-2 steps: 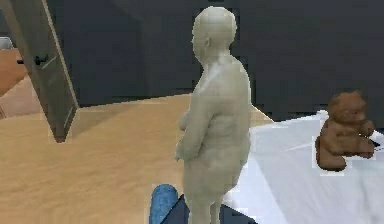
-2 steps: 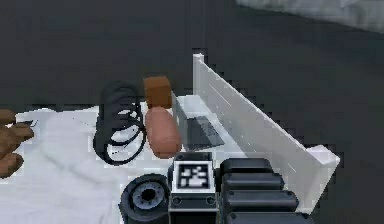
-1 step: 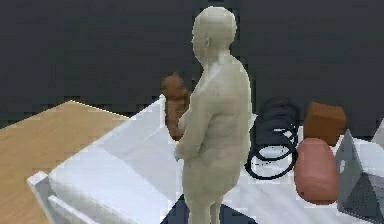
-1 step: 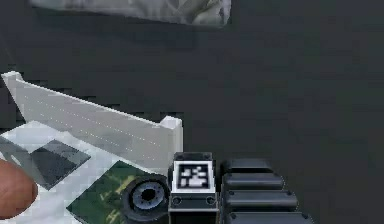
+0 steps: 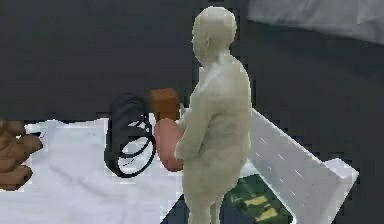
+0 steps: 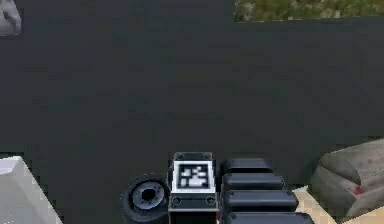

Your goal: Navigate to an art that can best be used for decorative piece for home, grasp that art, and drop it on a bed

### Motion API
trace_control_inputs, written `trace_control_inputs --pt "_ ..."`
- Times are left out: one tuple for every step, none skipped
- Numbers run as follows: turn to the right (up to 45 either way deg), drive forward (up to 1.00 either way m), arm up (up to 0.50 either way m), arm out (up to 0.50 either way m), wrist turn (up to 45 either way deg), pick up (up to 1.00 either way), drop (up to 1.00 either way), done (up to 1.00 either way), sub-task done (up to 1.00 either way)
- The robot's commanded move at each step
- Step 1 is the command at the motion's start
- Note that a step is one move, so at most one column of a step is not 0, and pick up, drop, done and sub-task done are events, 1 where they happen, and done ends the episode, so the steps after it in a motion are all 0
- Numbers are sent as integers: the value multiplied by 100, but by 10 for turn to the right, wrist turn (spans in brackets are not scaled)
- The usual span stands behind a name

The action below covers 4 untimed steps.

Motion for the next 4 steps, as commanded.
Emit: trace_control_inputs --pt "330 0 0 0 0 0 0 0 0" --pt "-450 0 0 0 0 0 0 0 0" --pt "-450 0 0 0 0 0 0 0 0" --pt "-150 0 0 0 0 0 0 0 0"
